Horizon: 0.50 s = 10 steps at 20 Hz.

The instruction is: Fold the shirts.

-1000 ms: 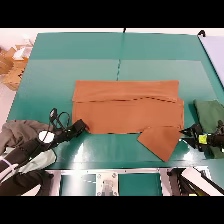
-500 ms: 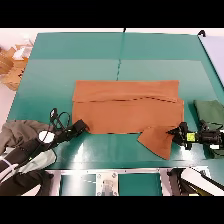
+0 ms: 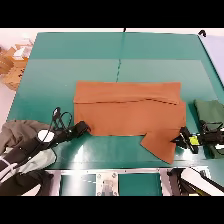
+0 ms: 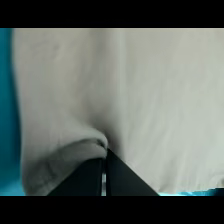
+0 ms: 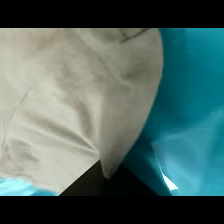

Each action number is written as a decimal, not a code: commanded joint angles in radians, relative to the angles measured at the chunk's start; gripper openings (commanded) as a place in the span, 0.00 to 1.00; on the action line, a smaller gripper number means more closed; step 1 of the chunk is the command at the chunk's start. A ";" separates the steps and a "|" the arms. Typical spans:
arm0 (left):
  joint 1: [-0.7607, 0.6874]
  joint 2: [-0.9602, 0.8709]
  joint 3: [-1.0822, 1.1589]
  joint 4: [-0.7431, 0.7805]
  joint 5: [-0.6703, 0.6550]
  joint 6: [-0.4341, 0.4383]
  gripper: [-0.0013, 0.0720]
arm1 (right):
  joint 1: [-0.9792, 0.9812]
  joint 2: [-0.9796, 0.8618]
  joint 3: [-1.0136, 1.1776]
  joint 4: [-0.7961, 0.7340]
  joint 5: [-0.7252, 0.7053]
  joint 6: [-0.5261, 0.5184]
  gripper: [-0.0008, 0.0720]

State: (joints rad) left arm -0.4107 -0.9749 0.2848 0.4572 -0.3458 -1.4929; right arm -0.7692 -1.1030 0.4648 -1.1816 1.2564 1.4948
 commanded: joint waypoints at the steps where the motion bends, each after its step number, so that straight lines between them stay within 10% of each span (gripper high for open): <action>1: 0.079 0.002 0.066 0.141 -0.158 -0.017 0.04 | 0.000 0.067 0.080 -0.030 0.068 0.058 0.04; 10: 0.200 -0.036 0.481 0.537 -0.518 -0.160 0.04 | 0.114 0.089 0.383 0.113 0.104 0.072 0.04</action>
State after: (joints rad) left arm -0.2253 -0.9894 0.6422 0.8894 -0.7750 -1.6238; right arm -0.7124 -1.0157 0.7475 -1.1210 1.3674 1.5517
